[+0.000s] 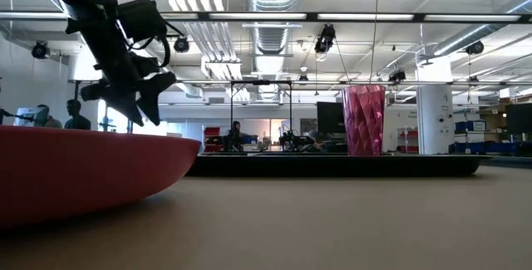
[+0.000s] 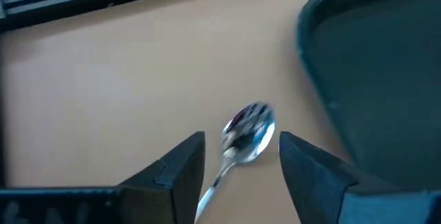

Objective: Pick and place plate/cup/fork/spoon on tray
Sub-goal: Put the orange spoon on the black serving tray to the left of the pink fork

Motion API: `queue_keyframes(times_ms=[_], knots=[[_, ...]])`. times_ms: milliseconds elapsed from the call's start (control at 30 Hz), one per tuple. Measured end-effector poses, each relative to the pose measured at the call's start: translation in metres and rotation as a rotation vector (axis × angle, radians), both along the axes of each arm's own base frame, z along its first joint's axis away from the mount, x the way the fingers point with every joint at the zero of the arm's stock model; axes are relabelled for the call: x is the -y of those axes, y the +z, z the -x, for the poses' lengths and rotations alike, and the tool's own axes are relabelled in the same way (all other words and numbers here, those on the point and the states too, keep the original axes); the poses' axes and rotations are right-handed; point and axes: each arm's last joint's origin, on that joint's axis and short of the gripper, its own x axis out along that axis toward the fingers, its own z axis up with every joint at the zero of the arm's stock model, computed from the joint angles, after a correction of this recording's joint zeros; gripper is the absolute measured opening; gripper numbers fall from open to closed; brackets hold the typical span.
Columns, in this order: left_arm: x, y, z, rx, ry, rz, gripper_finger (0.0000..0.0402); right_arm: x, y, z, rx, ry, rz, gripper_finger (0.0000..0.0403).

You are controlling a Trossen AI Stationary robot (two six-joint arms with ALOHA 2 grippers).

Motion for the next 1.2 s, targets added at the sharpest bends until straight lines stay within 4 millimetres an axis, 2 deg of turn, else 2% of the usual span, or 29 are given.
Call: queue_keyframes(times_ms=[133, 500, 733, 1200], knots=[[-0.007, -0.005, -0.004, 0.042, -0.032, 0.034, 0.0169, 0.000, 0.000, 0.000, 0.002, -0.001, 0.001, 0.0009], [-0.021, -0.032, -0.023, -0.094, -0.103, 0.079, 0.0169, 0.000, 0.000, -0.001, -0.006, -0.028, -0.045, 0.0009], [-0.029, -0.036, -0.032, -0.101, -0.161, 0.053, 0.0169, 0.001, -0.002, -0.004, -0.016, -0.034, -0.056, 0.0009], [-0.032, -0.040, -0.030, -0.142, -0.203, 0.087, 0.0169, 0.001, -0.008, -0.019, -0.024, -0.035, -0.060, 0.0009]])
